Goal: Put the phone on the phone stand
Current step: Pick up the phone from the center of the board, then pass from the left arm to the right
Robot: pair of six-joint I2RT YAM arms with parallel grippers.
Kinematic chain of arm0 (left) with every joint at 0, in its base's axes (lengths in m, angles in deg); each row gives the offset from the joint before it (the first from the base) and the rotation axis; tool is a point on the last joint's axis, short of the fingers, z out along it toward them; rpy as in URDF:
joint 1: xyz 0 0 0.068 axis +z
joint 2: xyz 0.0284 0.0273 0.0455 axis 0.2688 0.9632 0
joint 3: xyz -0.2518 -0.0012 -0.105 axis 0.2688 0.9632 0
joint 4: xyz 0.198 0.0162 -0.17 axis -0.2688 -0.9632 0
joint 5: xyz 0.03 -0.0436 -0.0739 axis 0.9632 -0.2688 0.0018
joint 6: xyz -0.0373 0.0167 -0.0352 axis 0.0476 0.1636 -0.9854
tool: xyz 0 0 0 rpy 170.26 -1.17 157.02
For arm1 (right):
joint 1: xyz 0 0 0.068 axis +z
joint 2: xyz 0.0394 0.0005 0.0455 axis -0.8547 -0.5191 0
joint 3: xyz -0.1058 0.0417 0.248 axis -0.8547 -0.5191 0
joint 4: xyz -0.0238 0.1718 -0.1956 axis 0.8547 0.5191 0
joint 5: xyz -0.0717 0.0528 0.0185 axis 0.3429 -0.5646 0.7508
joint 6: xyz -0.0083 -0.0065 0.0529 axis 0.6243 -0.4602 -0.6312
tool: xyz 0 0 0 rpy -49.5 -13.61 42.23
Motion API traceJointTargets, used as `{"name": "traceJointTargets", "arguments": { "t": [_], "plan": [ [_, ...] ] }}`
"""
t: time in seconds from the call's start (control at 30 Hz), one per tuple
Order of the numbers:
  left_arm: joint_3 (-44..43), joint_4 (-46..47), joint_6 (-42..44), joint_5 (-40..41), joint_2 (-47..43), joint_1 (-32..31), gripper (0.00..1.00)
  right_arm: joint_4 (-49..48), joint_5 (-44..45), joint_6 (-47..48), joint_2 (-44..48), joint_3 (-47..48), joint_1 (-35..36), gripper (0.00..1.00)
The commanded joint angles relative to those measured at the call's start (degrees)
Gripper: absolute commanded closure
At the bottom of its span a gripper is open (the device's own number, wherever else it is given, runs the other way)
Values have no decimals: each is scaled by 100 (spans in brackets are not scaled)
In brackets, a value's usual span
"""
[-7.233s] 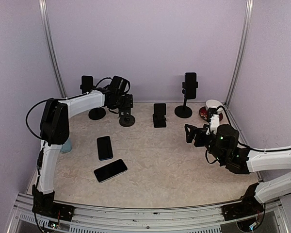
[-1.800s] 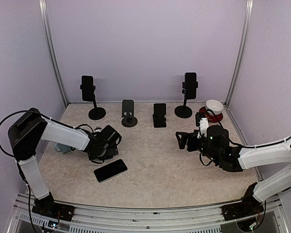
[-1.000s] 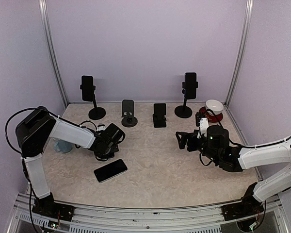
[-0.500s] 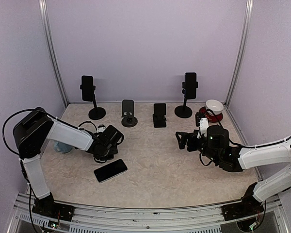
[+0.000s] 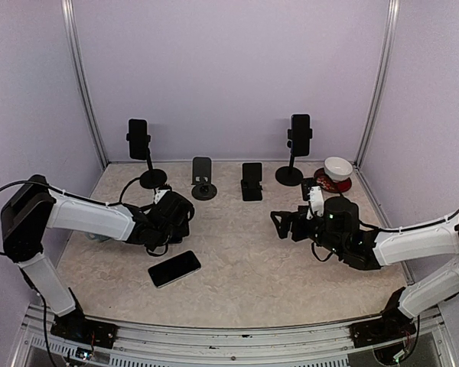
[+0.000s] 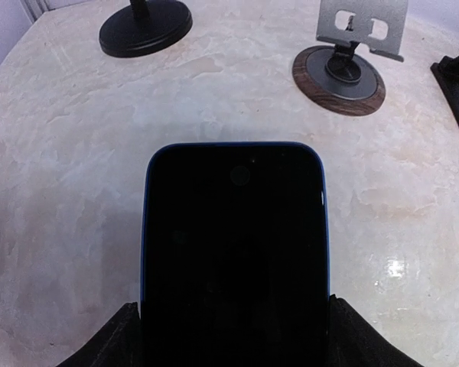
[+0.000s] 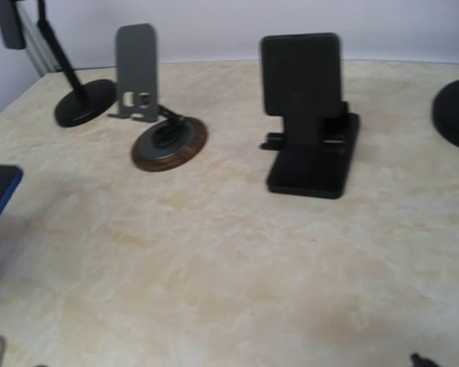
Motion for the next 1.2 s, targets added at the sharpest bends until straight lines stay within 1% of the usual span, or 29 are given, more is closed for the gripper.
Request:
{"name": "traceJointTargets", "arguments": {
  "t": [0.0, 0.2, 0.4, 0.57, 0.77, 0.97, 1.17],
  "plan": [
    [69, 395, 325, 360, -358, -276, 71, -250, -477, 131, -145, 208, -54, 0],
    [97, 638, 649, 624, -547, -798, 71, -494, -1039, 226, -303, 243, -56, 0],
    [286, 1134, 988, 708, -745, -1235, 72, -771, -2010, 275, -562, 357, -54, 0],
    [461, 1497, 1156, 731, -824, -1468, 72, -1002, -2958, 235, -804, 473, -56, 0],
    [637, 1940, 1382, 872, -844, -1790, 71, -1056, -3816, 110, -1137, 708, -58, 0],
    [673, 2339, 1627, 1215, -749, -2264, 71, -1083, -4420, -68, -1408, 908, -55, 4],
    [646, 2683, 1915, 1577, -535, -2695, 71, -1103, -4696, -207, -1612, 1020, -60, 7]
  ]
}}
